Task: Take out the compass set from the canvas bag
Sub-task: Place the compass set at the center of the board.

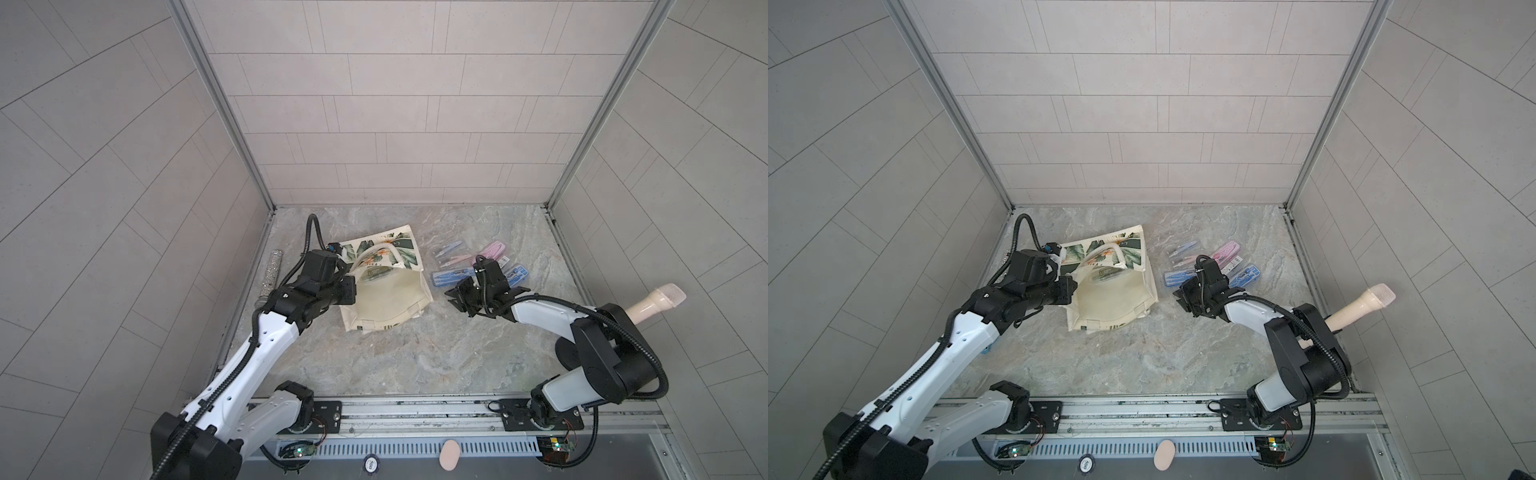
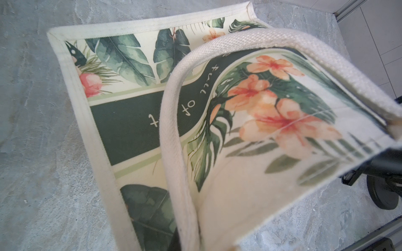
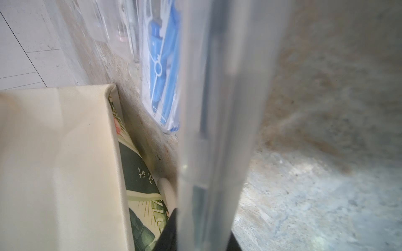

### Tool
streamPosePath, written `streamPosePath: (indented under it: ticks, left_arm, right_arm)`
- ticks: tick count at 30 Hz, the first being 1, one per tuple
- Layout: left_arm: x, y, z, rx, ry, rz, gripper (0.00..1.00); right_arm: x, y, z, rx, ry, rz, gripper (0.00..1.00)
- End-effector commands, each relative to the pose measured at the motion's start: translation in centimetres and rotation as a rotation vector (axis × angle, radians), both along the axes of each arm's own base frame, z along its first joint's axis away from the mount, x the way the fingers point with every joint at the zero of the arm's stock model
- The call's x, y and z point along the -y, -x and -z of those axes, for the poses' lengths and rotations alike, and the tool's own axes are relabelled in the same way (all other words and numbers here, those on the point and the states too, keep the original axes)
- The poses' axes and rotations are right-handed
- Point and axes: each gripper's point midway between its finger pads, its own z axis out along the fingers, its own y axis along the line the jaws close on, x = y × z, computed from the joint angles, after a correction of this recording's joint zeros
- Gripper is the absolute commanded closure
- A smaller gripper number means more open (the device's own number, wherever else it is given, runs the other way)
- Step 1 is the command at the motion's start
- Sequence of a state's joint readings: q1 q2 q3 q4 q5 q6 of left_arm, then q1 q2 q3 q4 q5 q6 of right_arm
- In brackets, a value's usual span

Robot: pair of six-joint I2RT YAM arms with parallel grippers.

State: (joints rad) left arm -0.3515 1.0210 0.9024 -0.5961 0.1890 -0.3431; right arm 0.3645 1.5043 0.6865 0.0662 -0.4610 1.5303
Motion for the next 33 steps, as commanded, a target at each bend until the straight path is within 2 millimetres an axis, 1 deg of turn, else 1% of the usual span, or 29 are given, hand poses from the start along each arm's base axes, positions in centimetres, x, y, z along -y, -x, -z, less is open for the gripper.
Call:
streamPosePath:
  ticks: [1, 7, 10, 14, 18, 19, 20, 22, 23, 24, 27, 33]
  left_arm:
    - [-0.1, -0.3, -1.9, 0.055, 0.018, -0.012, 1.00]
    - [-0.1, -0.4, -2.3, 0.060, 0.015, -0.009, 1.00]
    - [0.0, -0.5, -2.5, 0.061, 0.018, -0.006, 1.00]
    - [0.0, -0.6, -2.8, 0.065, 0.019, -0.004, 1.00]
    - [0.1, -0.6, -2.8, 0.066, 0.022, -0.004, 1.00]
    - [0.1, -0.5, -2.8, 0.066, 0.022, -0.002, 1.00]
    - [0.0, -0.5, -2.8, 0.066, 0.023, -0.004, 1.00]
    - [0.0, -0.5, -2.6, 0.065, 0.023, -0.004, 1.00]
    - [0.1, -0.5, -2.5, 0.064, 0.023, -0.004, 1.00]
    - [0.1, -0.5, -2.5, 0.062, 0.025, -0.005, 1.00]
    - [0.2, -0.5, -2.6, 0.061, 0.030, -0.003, 1.00]
    - [0.0, -0.3, -2.7, 0.062, 0.030, -0.007, 1.00]
  right_arm:
    - [0.6, -0.8, 0.4, -0.003, 0.004, 0.045, 0.68]
    - [1.0, -0.6, -0.1, 0.006, -0.003, 0.043, 0.65]
    - [1.8, -0.3, -0.8, 0.017, 0.004, 0.043, 0.65]
    - [3.6, 0.9, -1.1, 0.011, 0.032, 0.038, 0.65]
    - [6.9, 2.6, -0.5, -0.033, 0.119, 0.032, 0.65]
    - [7.4, 2.7, -0.4, -0.030, 0.130, 0.026, 0.65]
    - [7.6, 2.5, -0.4, -0.016, 0.132, 0.011, 0.61]
    - [7.7, 1.9, -0.8, 0.014, 0.147, -0.045, 0.46]
    - [7.6, 1.7, -0.7, 0.018, 0.160, -0.072, 0.41]
    - [7.6, 1.4, -0.7, 0.025, 0.168, -0.086, 0.38]
    - [7.2, 0.4, -0.4, 0.041, 0.157, -0.096, 0.33]
    - [6.4, -1.8, 0.4, 0.060, 0.093, -0.063, 0.32]
